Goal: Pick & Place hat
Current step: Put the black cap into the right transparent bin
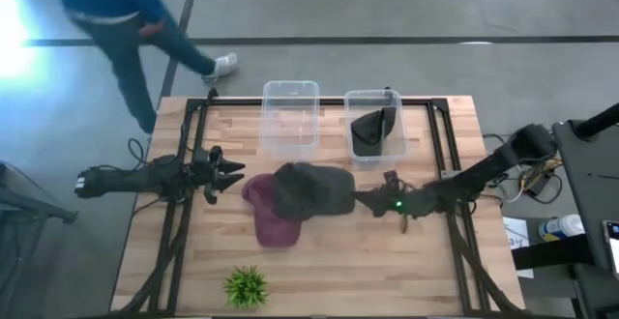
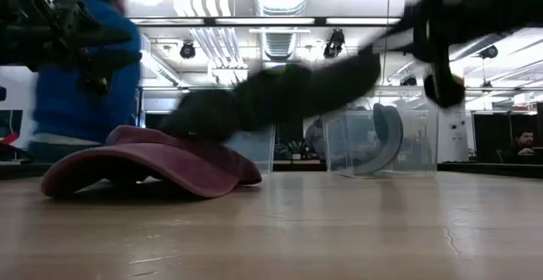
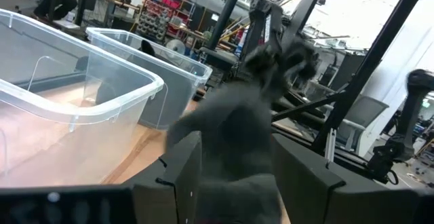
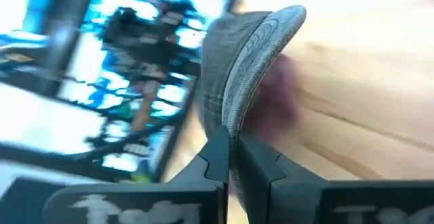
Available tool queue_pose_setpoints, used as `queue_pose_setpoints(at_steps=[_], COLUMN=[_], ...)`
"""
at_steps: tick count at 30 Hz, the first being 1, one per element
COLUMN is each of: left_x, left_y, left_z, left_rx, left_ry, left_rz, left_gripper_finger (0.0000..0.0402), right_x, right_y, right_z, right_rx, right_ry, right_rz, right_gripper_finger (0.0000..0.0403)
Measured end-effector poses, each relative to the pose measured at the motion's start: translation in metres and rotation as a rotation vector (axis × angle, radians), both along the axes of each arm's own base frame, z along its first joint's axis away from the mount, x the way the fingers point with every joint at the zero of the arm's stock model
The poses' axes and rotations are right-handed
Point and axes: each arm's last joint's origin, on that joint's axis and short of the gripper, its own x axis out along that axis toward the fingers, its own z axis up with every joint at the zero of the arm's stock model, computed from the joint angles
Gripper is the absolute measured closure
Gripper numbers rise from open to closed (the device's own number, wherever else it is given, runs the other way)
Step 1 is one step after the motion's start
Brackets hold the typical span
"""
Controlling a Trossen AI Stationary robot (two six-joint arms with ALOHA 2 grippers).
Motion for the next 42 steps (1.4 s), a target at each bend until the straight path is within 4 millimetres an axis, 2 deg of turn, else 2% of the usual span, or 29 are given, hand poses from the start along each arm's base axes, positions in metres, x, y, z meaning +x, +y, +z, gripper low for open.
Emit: queue_pose_setpoints(at_steps=[4,8,11,15,19,23,28,31,35,42], left_x=[0.000,0.000,0.000,0.000,0.000,0.000,0.000,0.000,0.000,0.000], left_y=[0.000,0.000,0.000,0.000,0.000,0.000,0.000,0.000,0.000,0.000], left_z=[0.000,0.000,0.000,0.000,0.000,0.000,0.000,0.000,0.000,0.000], left_rx=[0.000,0.000,0.000,0.000,0.000,0.000,0.000,0.000,0.000,0.000], left_ry=[0.001,0.000,0.000,0.000,0.000,0.000,0.000,0.000,0.000,0.000], left_rz=[0.000,0.000,0.000,0.000,0.000,0.000,0.000,0.000,0.000,0.000], left_gripper_finger=[0.0232,0.0232,0.0232,0.0232,0.0232,0.0232,0.0232,0.0232,0.0232,0.0232], right_x=[-0.016,-0.041,-0.060,-0.082,-0.094,-0.099,-0.100,-0.092,-0.076,-0.066], right_y=[-0.007,-0.020,-0.032,-0.046,-0.052,-0.054,-0.057,-0.057,-0.057,-0.081], right_z=[0.049,0.101,0.132,0.166,0.192,0.199,0.191,0.185,0.186,0.183], right_rx=[-0.127,-0.318,-0.462,-0.584,-0.609,-0.500,-0.359,-0.275,-0.230,-0.161], right_ry=[-0.154,-0.262,-0.188,0.049,0.167,0.239,0.433,0.553,0.579,0.675], right_rz=[0.014,-0.086,-0.237,-0.461,-0.494,-0.472,-0.476,-0.454,-0.411,-0.455], right_gripper_finger=[0.0390,0.0390,0.0390,0.0390,0.0390,0.0390,0.0390,0.0390,0.0390,0.0390])
